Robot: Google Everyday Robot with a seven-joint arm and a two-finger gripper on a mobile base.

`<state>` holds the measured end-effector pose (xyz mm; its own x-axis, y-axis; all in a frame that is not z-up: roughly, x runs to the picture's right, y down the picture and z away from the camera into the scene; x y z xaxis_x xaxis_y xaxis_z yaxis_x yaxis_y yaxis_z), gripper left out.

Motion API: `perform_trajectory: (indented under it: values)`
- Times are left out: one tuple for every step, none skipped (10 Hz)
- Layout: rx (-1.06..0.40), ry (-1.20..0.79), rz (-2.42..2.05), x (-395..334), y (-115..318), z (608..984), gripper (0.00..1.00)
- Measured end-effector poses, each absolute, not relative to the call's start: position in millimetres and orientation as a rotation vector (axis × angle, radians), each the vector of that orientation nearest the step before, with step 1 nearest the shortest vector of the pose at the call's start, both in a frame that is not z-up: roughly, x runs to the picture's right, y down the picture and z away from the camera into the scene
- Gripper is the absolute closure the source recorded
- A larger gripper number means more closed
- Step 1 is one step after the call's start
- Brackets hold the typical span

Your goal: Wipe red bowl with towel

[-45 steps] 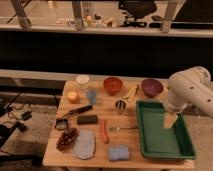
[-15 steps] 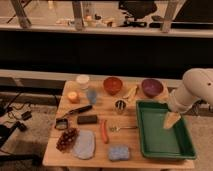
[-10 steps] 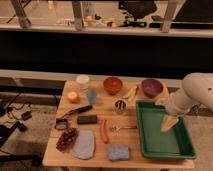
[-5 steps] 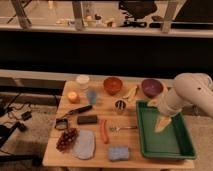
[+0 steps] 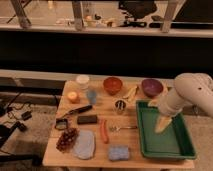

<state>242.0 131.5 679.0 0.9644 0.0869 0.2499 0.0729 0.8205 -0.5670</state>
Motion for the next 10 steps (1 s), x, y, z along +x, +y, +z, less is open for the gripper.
perform_trajectory:
  values:
    - [-0.611, -0.273, 0.005, 241, 131, 679, 0.2]
    - [-0.611, -0.273, 0.005, 241, 131, 679, 0.2]
    - [-0.611, -0.273, 0.006, 241, 131, 679, 0.2]
    - [-0.611, -0.273, 0.005, 241, 131, 679, 0.2]
    - [-0.611, -0.273, 0.005, 241, 131, 679, 0.2]
    - [-0.611, -0.273, 0.005, 241, 131, 679, 0.2]
    - [-0.611, -0.273, 0.006, 241, 131, 679, 0.2]
    - [-0.611, -0.274, 0.005, 241, 132, 679, 0.2]
    - [-0.606, -0.29, -0.005, 237, 138, 677, 0.2]
    - [-0.601, -0.302, -0.014, 230, 143, 674, 0.2]
